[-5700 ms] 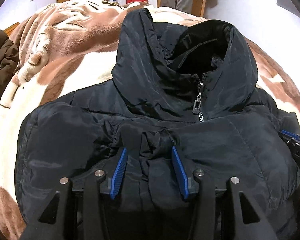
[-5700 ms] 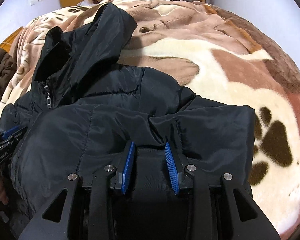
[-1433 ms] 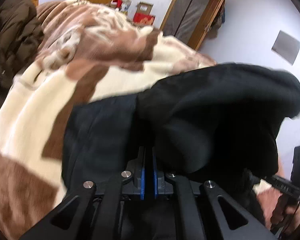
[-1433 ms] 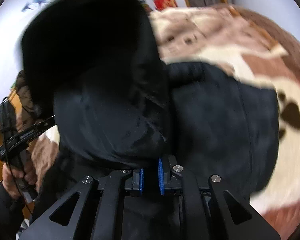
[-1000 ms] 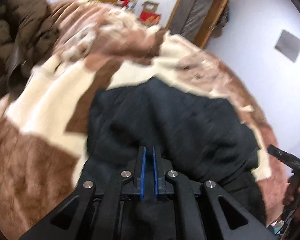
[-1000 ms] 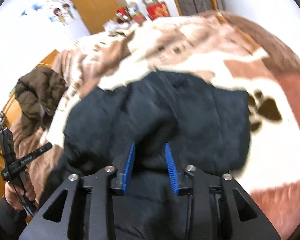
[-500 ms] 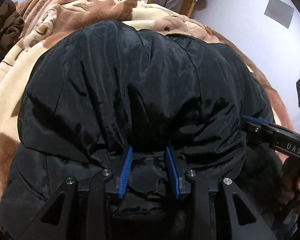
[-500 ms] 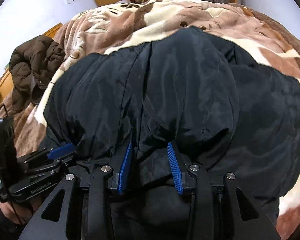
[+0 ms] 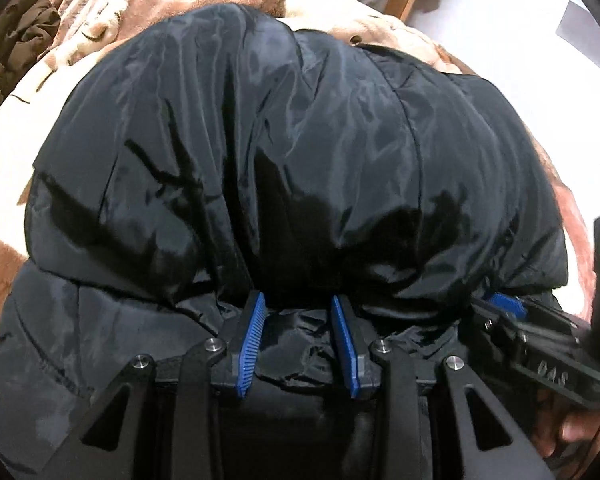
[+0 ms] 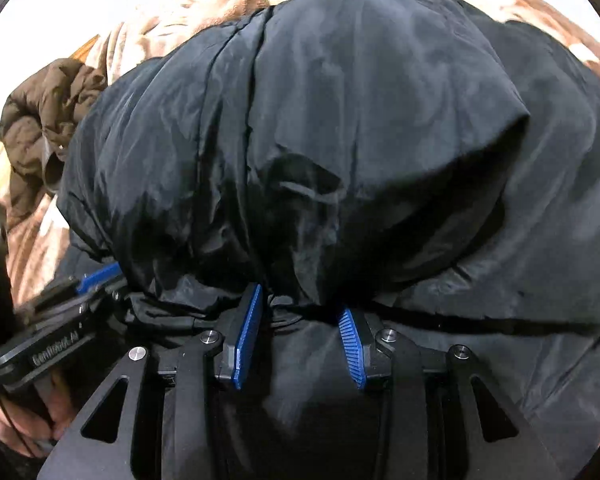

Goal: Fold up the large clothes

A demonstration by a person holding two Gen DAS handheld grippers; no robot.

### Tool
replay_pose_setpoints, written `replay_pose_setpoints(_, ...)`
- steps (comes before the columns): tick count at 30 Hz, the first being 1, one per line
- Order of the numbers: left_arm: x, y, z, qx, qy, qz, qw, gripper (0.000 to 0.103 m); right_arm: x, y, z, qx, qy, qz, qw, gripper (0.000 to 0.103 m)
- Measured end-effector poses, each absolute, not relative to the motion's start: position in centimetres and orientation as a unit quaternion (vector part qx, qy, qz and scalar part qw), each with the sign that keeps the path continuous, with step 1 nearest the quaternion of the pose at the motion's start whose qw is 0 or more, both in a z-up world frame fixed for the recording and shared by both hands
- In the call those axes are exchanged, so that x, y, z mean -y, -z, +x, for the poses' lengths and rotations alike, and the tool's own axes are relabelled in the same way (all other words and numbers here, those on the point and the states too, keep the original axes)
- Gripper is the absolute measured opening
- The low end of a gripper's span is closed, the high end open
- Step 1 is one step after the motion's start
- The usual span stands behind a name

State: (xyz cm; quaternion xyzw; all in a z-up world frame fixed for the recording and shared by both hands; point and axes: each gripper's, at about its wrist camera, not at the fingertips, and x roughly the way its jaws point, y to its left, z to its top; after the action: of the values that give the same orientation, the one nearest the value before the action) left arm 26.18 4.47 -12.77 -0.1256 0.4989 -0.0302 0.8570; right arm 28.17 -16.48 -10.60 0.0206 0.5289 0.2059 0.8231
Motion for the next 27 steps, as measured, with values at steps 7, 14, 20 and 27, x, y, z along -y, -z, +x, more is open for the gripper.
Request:
replay_pose_setpoints(7, -5.7, 11.6, 25.6, -0.494, 0.054, -0.138, 0.857, 0.036, 17.6, 5.7, 24.5, -0.494, -0.204, 0.004, 0.845, 0.038)
replay_pose_setpoints(14, -8.6, 7.4, 22.3, -0.465, 0.071, -0.181, 0.864, 0.036, 18.4, 0.5, 25.9, -0.414, -0.199, 0.003, 0.888, 0.038)
replay_pose_setpoints(20, -11.7, 3.3, 25.6, -0.395, 0.025, -0.156, 0.905, 0.046, 18.9, 1.4, 31.8, -0.423, -0.158, 0.015, 0.892, 0.038)
replay_pose_setpoints(27, -14.2, 9.8, 30.3, -0.442, 0.001, -0.174, 0.880, 0.048, 21.5, 6.5, 33.4, -0.458, -0.152, 0.030, 0.875, 0.038)
